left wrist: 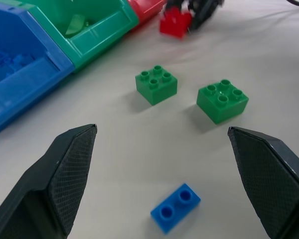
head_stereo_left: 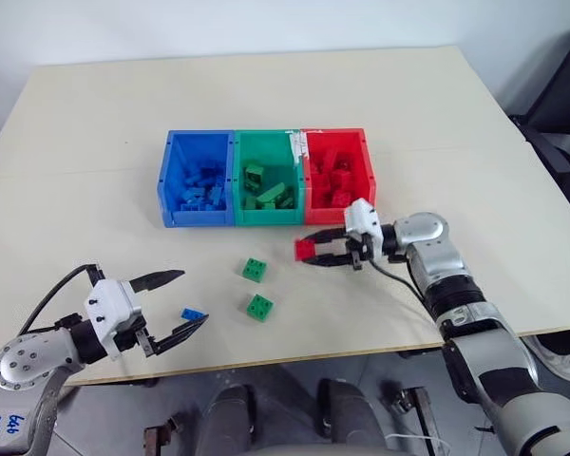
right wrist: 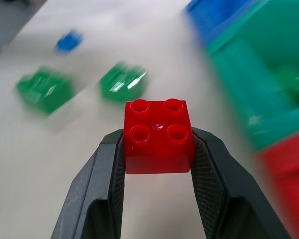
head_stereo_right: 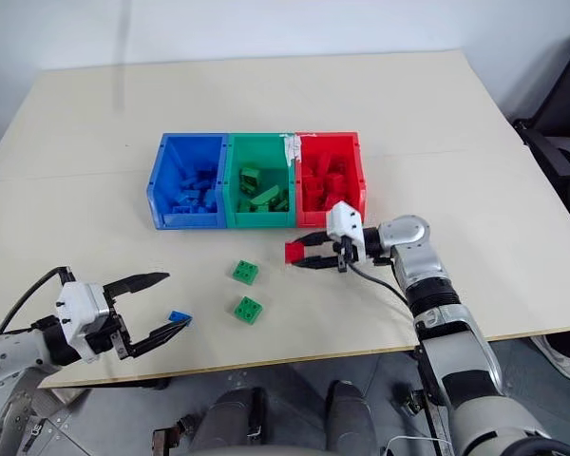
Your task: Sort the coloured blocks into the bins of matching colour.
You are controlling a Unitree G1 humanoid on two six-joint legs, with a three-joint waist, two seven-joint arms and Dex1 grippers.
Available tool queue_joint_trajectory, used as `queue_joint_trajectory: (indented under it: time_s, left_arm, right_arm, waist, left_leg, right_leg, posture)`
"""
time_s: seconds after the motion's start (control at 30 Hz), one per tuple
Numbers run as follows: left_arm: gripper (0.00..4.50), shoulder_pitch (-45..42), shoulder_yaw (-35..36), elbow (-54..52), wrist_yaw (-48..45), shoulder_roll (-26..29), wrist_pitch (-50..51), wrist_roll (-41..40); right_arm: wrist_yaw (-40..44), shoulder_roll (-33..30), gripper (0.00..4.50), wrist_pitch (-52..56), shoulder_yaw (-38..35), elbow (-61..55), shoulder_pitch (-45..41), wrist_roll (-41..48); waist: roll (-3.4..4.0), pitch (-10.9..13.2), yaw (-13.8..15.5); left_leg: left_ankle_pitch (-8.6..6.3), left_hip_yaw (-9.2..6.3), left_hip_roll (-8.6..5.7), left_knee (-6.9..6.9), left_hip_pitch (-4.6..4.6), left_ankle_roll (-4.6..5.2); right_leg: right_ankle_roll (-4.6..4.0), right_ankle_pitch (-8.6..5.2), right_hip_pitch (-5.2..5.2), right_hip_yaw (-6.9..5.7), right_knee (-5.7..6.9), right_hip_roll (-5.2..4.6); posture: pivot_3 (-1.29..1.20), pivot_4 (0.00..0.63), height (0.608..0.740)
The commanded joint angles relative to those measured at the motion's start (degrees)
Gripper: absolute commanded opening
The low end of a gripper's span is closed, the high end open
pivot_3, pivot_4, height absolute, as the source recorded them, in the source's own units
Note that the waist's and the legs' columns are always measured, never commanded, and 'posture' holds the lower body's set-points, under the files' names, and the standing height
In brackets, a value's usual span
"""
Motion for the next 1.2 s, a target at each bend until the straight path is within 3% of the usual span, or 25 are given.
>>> queue_joint_trajectory:
  time_s: [0.03, 0.2, 0.3, 0.33, 0.47, 0.57, 0.7, 0.87, 1.07, 1.2]
  left_arm:
    - [4.5, -1.2, -0.12, -0.43, 0.55, -0.29, 0.2, -0.9]
    - [4.5, -3.29, -0.06, -0.6, 1.8, -0.92, 1.7, -2.11]
    - [4.5, -3.52, 0.55, -2.01, 2.68, -1.23, 3.44, -3.55]
    - [4.5, -3.28, 0.61, -2.26, 2.52, -1.05, 3.57, -3.49]
    - [4.5, -2.49, 1.12, -2.06, 1.82, -0.5, 3.88, -3.43]
    - [4.5, -2.41, 2.04, -0.8, 1.25, 0.07, 3.82, -3.49]
    - [4.5, -1.95, 2.54, 2.09, -0.61, 0.84, 2.77, -2.73]
    - [4.5, -1.4, 3.88, 7.44, -2.28, 1.16, -1.18, -0.6]
    - [4.5, 0.56, 5.99, 12.26, -6.94, 3.25, -4.5, -0.78]
    - [4.5, 2.0, 7.01, 13.14, -10.57, 5.69, -3.97, -2.26]
  right_arm:
    - [-6.72, -1.57, 1.46, 3.63, -5.52, -1.12, -4.4, 2.54]
    - [-19.78, -3.53, 1.46, -2.13, -7.02, 13.09, -13.83, -4.14]
    - [-22.62, -3.84, 1.46, -5.03, -7.53, 19.28, -17.37, -5.63]
    - [-22.05, -3.93, 2.18, -5.47, -7.19, 20.32, -17.79, -6.06]
    - [-21.63, -4.17, 3.42, -8.58, -7.35, 22.63, -18.16, -6.94]
    - [-14.22, -6.25, 4.4, -8.58, -8.08, 19.74, -15.5, -4.67]
    - [-2.2, -10.91, 4.45, -6.54, -9.19, 8.75, -6.96, 0.43]
    - [3.84, -16.85, 4.45, 1.25, -12.28, -10.81, 9.33, 8.11]
    - [6.78, -22.78, 4.45, 4.94, -15.11, -25.81, 27.0, 13.03]
    - [2.07, -23.16, 4.45, 13.31, -16.58, -34.88, 32.55, 17.8]
  waist:
    - [0.0, 0.0, -0.02]
    - [-0.01, -0.01, -0.18]
    - [-0.01, -0.01, -0.19]
    - [-0.01, -0.01, -0.21]
    - [-0.01, -0.01, -0.26]
    - [-0.01, -0.01, -0.22]
    - [-0.01, -0.01, 0.39]
    - [-0.01, -0.01, 0.33]
    - [-0.01, -0.01, 0.12]
    - [-0.01, -0.01, 0.06]
  left_leg:
    - [0.0, 0.0, 0.0, 0.0, 0.0, 0.0]
    - [0.01, 0.18, 0.0, -0.04, -0.09, -0.01]
    - [0.0, 0.35, 0.02, -0.1, -0.21, -0.02]
    - [0.0, 0.37, 0.02, -0.09, -0.3, -0.02]
    - [0.0, 0.41, 0.02, -0.06, -0.42, 0.0]
    - [0.0, 0.41, 0.02, -0.02, -0.43, 0.0]
    - [-0.04, 0.31, 0.01, 0.06, -0.5, 0.06]
    - [-0.06, 0.26, -0.02, 0.15, -0.62, 0.1]
    - [-0.07, 0.3, 0.0, 0.27, -0.59, 0.1]
    - [-0.09, 0.32, 0.05, 0.32, -0.54, 0.08]
  right_leg:
    - [0.0, 0.0, 0.0, 0.0, 0.0, 0.0]
    - [-0.03, -0.01, -0.28, 0.08, 0.1, -0.01]
    - [-0.04, -0.02, -0.49, 0.09, 0.15, -0.03]
    - [-0.04, -0.02, -0.56, 0.09, 0.14, -0.02]
    - [-0.03, -0.02, -0.64, 0.09, 0.11, -0.03]
    - [-0.03, -0.02, -0.65, 0.08, 0.11, -0.02]
    - [-0.02, -0.01, -0.6, 0.03, 0.09, -0.02]
    - [0.03, 0.02, -0.62, -0.02, 0.05, -0.03]
    - [0.04, 0.02, -0.6, -0.04, 0.09, -0.03]
    - [0.04, 0.02, -0.61, -0.02, 0.07, -0.02]
  posture:
    - [0.0, 0.15, 0.74]
    - [0.0, 0.15, 0.74]
    - [0.0, 0.15, 0.74]
    - [0.0, 0.15, 0.74]
    - [0.0, 0.15, 0.74]
    - [0.0, 0.15, 0.74]
    - [0.0, 0.15, 0.74]
    - [0.0, 0.15, 0.74]
    - [0.0, 0.15, 0.74]
    - [0.0, 0.15, 0.74]
